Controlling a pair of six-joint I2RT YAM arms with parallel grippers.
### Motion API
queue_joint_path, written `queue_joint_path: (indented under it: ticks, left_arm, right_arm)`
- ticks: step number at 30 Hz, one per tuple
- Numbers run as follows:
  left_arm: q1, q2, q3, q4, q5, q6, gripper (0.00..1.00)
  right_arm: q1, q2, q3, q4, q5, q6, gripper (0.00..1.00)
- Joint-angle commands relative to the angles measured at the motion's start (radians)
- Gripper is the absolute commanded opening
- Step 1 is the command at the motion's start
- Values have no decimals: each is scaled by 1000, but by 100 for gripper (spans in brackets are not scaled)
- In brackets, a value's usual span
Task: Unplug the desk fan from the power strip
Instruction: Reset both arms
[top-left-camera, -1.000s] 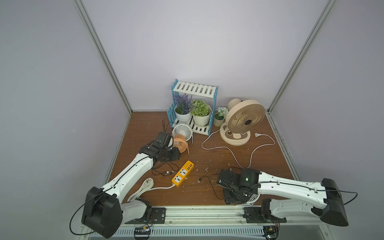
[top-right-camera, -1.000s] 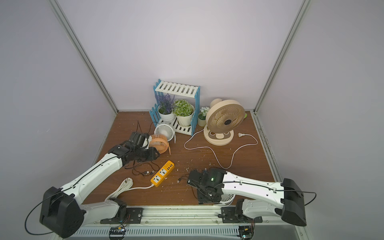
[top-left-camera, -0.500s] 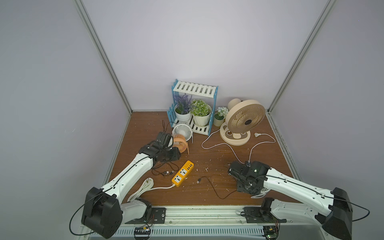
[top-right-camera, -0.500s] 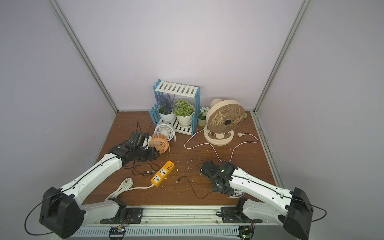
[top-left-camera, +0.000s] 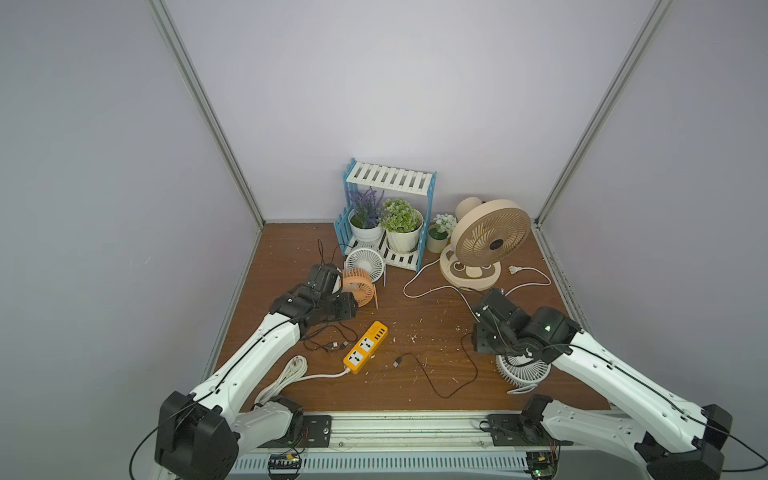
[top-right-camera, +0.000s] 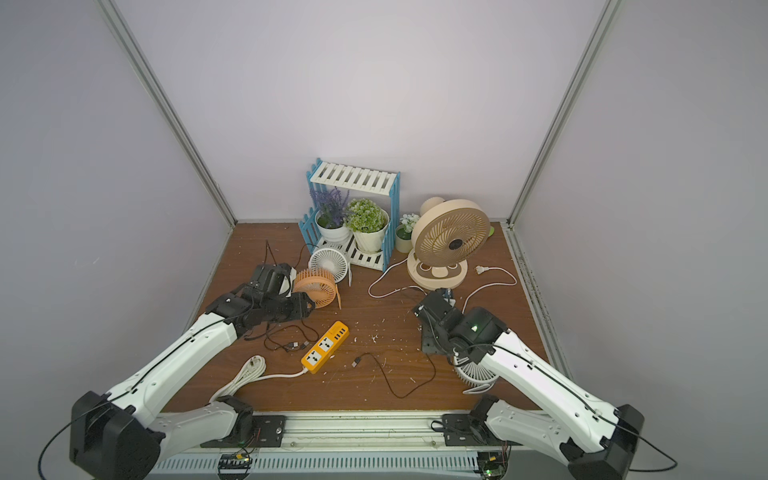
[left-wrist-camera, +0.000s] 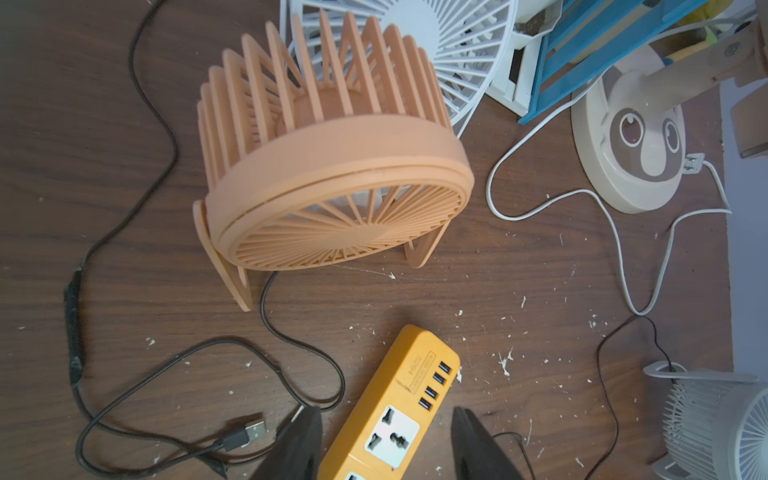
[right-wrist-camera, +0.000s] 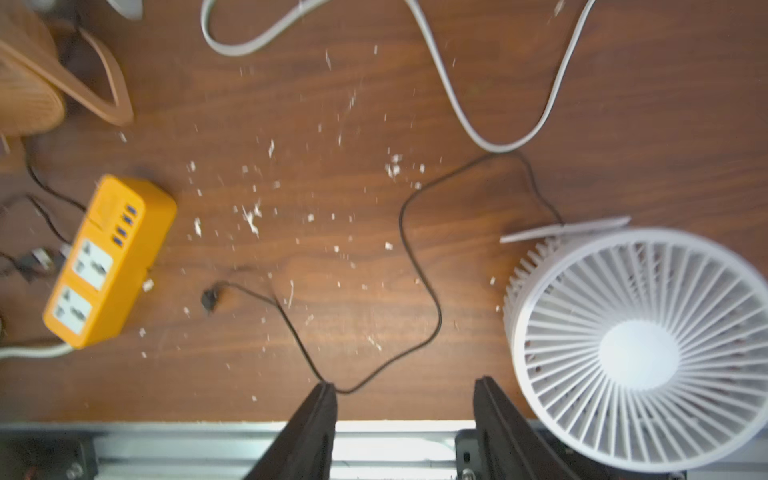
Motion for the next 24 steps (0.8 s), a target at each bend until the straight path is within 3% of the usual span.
queue_joint_path:
  ticks: [1, 5, 7, 8, 11, 14, 18, 24]
  left_arm:
    - [-5, -32, 15, -3, -93, -2, 57]
    - [-1, -112, -13, -13, -258, 7, 74]
    - [23, -164, -50, 9, -332, 11, 93]
    - [47, -190, -67, 25, -348, 12, 99]
    - [144, -241, -125, 95, -337, 11, 99]
    - [200, -225, -165, 162, -408, 41, 99]
    - [218, -174, -225, 289, -587, 109, 99]
    - [255, -185, -382, 565, -546, 227, 99]
  right_arm:
    - [-214, 63, 32, 55, 3, -213, 56]
    - [-540, 58, -9, 265, -40, -350, 57]
    - [-664, 25, -72, 392, -27, -398, 59]
    - [-713, 4, -111, 466, -23, -413, 64]
    - [-851, -23, -224, 692, -79, -448, 71]
    - [-859, -30, -375, 966, -77, -573, 71]
    - [-855, -55, -550, 1244, -149, -603, 72]
    - [-821, -10, -674, 1530, -165, -693, 72]
